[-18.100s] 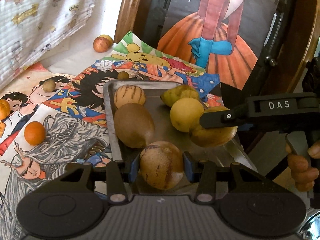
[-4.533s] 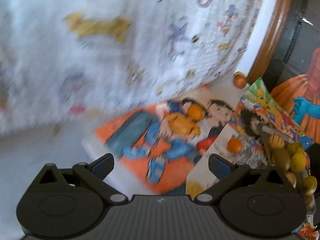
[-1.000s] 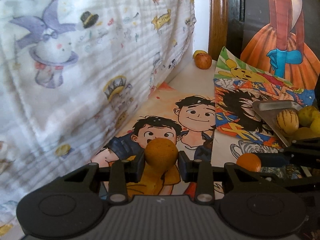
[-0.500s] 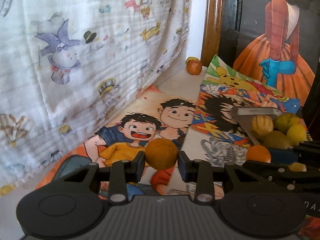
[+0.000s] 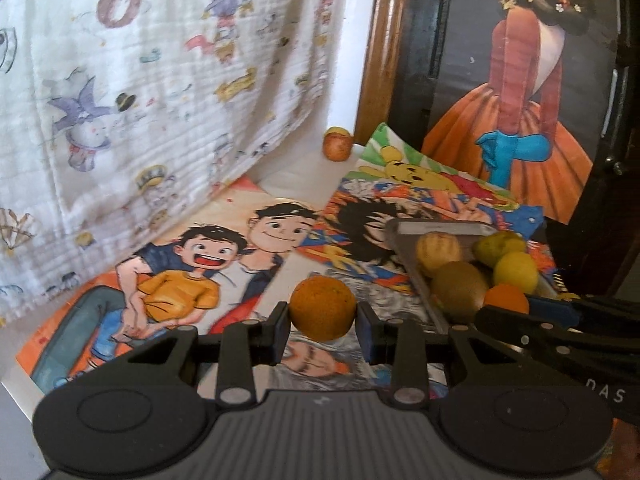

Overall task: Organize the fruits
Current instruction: 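Carry the tangerine in the left gripper to the tray while the right gripper carries its tangerine there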

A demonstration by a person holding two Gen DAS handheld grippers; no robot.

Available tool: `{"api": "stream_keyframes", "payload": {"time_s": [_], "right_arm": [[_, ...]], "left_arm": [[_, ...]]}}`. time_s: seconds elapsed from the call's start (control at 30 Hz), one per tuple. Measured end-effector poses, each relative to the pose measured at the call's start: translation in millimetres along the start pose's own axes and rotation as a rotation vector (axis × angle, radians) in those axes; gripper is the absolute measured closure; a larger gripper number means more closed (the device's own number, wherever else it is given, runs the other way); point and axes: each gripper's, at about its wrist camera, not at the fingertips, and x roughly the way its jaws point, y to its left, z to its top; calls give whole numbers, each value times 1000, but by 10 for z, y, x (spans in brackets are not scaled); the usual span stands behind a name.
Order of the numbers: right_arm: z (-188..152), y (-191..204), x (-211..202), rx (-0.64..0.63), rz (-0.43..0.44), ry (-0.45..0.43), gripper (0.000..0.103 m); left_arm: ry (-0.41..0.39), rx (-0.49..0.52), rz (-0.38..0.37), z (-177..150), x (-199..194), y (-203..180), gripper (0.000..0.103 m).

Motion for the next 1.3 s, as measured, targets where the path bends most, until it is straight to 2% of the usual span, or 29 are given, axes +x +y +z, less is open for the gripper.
{"api": "stream_keyframes", "payload": {"time_s": [0.4, 0.8, 1.3], "right_arm": [[-177, -325, -368, 71, -79, -49, 68], [-393, -638, -699, 106, -208, -94, 68], [-649, -906, -949, 141, -302, -73, 68]], "left_arm": [[14, -13, -55, -117, -45, -377, 64], [22, -52, -101, -312, -23, -635, 64], [45, 75, -215, -509, -54, -1113, 64]]}}
